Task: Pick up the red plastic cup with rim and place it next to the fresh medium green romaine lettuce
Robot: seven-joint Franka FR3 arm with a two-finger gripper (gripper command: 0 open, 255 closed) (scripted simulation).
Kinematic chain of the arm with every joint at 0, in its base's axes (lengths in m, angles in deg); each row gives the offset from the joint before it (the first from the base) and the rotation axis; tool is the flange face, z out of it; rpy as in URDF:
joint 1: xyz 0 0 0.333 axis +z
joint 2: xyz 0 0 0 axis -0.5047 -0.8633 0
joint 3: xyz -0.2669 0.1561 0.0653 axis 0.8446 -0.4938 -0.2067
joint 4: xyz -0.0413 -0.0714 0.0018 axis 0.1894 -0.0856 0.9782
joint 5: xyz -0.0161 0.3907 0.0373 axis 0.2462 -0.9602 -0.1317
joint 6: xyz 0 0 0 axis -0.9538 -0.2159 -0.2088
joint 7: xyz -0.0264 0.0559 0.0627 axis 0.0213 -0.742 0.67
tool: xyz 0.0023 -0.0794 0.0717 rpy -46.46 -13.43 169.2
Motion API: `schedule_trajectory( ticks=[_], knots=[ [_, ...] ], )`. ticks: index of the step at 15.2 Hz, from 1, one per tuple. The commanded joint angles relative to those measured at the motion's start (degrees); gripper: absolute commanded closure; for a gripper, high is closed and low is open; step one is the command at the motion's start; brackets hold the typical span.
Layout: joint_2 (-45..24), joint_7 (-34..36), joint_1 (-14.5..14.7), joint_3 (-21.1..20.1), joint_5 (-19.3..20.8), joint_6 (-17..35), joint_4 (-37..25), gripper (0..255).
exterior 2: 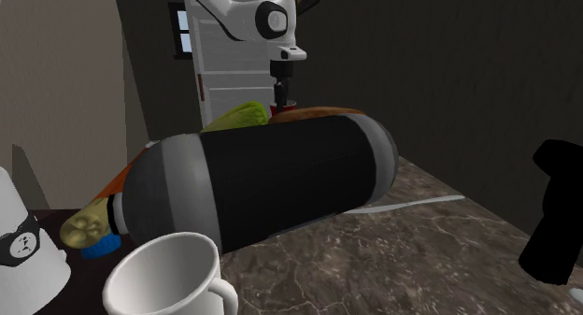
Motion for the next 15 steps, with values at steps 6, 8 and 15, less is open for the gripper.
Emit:
schedule_trajectory(
  ticks=[6,8,15],
  knots=[
    [1.5,-0.3,-0.2,-0.2,-0.4,-3.1,-1.6,0],
    [2.7,-0.5,-0.4,-0.3,-0.7,-6.0,-3.4,0],
    [2.7,-0.5,-0.4,-0.3,-0.7,-6.0,-3.4,0]
  ],
)
